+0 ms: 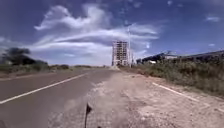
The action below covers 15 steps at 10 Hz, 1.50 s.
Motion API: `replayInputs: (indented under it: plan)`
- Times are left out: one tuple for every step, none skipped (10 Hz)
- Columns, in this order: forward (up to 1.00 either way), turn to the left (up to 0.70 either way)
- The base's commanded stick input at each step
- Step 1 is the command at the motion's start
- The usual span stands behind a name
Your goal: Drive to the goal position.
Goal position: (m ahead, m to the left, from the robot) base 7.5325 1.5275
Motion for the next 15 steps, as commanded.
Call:
replayInputs:
  plan:
    - [1.00, -0.19]
    - [1.00, -0.39]
    - [1.00, -0.40]
    - [1.00, -0.40]
    - [1.00, -0.40]
    - [1.00, 0.00]
    - [1.00, 0.00]
    - [1.00, 0.00]
    - [1.00, 0.00]
    - [1.00, 0.04]
    - [1.00, 0.23]
    - [1.00, 0.40]
    - [1.00, 0.40]
    - [1.00, 0.40]
    - [1.00, 0.38]
